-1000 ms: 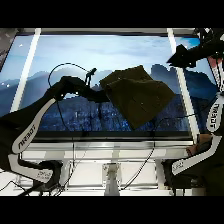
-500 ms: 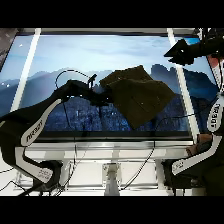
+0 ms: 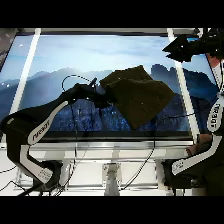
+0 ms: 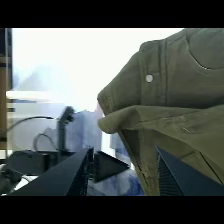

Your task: Fold the clothes and pants, and hang the long-sleeved shirts on hangers.

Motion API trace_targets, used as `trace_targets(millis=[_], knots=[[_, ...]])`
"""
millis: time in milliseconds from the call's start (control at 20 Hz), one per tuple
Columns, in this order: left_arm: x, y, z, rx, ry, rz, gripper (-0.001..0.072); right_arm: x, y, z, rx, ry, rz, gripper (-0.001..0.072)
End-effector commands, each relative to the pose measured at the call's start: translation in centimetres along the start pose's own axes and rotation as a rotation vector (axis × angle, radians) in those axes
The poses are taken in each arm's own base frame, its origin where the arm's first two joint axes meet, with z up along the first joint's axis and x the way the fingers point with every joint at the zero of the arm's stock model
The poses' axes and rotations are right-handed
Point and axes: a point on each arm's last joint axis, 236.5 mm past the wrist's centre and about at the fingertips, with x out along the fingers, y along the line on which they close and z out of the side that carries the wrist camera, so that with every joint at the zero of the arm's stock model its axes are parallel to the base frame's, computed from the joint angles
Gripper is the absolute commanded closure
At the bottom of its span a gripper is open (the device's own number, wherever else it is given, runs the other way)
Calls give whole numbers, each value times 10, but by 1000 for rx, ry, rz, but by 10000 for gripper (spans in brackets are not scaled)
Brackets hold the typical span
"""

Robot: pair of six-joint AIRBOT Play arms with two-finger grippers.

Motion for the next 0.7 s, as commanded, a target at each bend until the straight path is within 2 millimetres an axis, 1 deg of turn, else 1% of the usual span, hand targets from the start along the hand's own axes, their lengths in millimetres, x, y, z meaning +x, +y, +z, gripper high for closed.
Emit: trace_targets(millis=[0, 200, 250, 300, 350, 500, 550, 600, 650], knots=[[15, 10, -3, -95, 9, 23, 227, -1, 8, 3, 1, -12, 33, 260], [15, 11, 4, -95, -20, 23, 230, -1, 8, 7, 2, -28, 33, 260], [15, 11, 5, -105, -27, 23, 263, -1, 9, 7, 2, -31, 35, 261], [15, 11, 6, -113, -30, 23, 393, -1, 9, 7, 2, -31, 37, 261], [15, 10, 6, -112, -31, 22, 458, -1, 11, 7, 3, -32, 43, 261], [15, 10, 11, -111, -49, 20, 458, -1, 16, 8, 4, -33, 66, 261], [14, 9, 14, -110, -62, 19, 479, -1, 18, 8, 5, -33, 73, 262], [14, 8, 18, -109, -75, 17, 558, -1, 19, 8, 6, -33, 79, 261], [13, 7, 21, -106, -88, 15, 679, -1, 20, 8, 6, -33, 81, 262]])
